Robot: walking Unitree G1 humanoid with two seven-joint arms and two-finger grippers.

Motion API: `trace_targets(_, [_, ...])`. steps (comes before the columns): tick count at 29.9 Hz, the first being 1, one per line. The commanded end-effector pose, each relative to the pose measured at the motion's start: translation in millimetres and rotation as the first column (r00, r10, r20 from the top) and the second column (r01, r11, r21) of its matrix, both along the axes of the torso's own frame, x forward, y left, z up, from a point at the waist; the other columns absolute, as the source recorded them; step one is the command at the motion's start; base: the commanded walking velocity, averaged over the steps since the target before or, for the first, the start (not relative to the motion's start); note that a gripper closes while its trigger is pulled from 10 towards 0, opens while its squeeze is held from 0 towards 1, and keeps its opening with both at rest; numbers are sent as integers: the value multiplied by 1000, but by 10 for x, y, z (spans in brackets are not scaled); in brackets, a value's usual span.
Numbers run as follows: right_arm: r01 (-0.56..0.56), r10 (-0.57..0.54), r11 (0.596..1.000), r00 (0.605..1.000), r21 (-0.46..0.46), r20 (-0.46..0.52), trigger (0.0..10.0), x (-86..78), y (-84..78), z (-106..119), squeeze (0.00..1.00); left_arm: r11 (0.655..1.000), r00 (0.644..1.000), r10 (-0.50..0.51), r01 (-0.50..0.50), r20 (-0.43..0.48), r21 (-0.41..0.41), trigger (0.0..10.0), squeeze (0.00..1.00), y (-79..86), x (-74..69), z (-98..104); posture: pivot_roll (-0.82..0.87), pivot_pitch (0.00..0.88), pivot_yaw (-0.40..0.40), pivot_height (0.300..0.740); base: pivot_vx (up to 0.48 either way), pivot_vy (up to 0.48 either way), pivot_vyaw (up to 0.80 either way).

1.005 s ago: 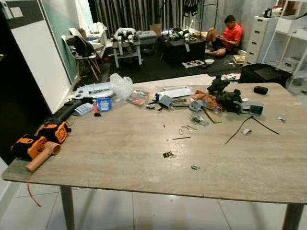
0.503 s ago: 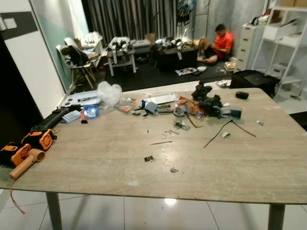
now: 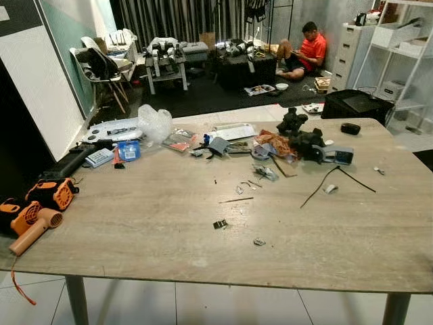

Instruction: Picking trash to rubbish bin

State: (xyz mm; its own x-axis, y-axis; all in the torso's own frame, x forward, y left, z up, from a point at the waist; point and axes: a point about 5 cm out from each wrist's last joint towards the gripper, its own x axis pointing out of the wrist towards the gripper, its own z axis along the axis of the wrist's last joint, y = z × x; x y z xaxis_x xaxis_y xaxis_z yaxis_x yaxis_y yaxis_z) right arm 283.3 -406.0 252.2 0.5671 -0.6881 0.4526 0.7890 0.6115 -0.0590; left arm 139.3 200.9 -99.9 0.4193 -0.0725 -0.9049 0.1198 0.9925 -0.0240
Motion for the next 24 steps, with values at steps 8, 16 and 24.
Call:
trace_targets(8, [-783,768,622,615,22,178,10000,662,1337,235,0,999,999,-17,17,-28,32,10000,0,36,-48,-15,-150,84,104,740,0,0,0])
trace_targets(16, [-887,881,461,459,14,113,10000,823,1843,225,0,999,999,-12,13,-33,31,10000,0,29,-65,-22,-142,84,99,740,288,0,0])
trace_targets(24, [-901,903,412,424,137,71,10000,902,2096,-33,0,1000,999,-3,4,-41,29,10000,0,34,-112,-36,-128,88,90,740,343,0,0])
